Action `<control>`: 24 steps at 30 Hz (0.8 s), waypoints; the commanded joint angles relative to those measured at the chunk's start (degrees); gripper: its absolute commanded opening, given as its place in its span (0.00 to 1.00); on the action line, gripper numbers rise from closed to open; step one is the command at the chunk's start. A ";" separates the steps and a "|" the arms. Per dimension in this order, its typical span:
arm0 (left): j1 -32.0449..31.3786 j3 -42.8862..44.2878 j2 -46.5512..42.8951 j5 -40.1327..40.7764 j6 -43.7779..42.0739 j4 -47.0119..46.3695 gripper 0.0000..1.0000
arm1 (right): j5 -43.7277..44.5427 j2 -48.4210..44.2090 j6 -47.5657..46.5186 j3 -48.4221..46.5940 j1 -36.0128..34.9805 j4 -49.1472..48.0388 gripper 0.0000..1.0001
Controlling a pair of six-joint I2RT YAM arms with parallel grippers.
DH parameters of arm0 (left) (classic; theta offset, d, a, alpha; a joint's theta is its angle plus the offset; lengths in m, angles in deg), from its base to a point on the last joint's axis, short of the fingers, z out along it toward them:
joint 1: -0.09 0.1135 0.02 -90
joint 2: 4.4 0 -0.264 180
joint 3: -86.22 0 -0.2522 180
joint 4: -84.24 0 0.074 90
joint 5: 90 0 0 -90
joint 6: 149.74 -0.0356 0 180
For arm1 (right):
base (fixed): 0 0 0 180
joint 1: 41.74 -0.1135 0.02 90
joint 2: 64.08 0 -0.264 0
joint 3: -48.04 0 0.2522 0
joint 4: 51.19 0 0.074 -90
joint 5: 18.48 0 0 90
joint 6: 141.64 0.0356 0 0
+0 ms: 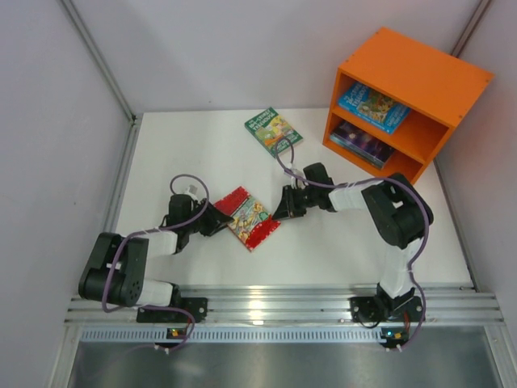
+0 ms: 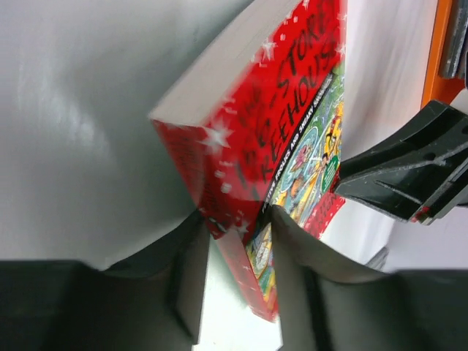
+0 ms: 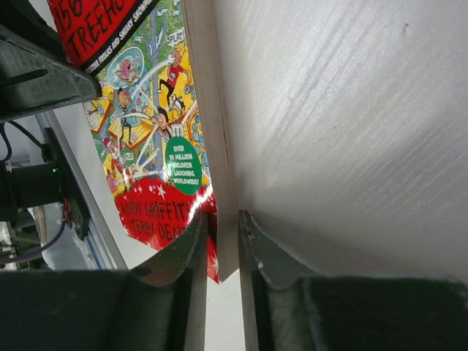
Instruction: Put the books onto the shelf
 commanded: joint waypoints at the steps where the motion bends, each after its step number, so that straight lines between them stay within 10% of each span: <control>1: -0.55 -0.24 1.17 -3.70 1.29 -2.57 0.35 | 17.96 5.57 -6.05 2.64 0.03 13.87 0.20; 7: -1.25 1.78 0.74 -3.88 5.33 -1.43 0.00 | 36.57 -5.41 -3.85 -0.96 -2.86 22.82 0.63; 10: -2.04 4.06 0.30 -3.44 6.83 2.00 0.00 | 48.88 -11.74 -7.08 -2.46 -7.16 24.42 0.72; 24: -3.71 13.82 0.65 0.16 8.24 18.70 0.00 | 83.35 -16.06 -18.45 -4.66 -41.54 19.15 0.77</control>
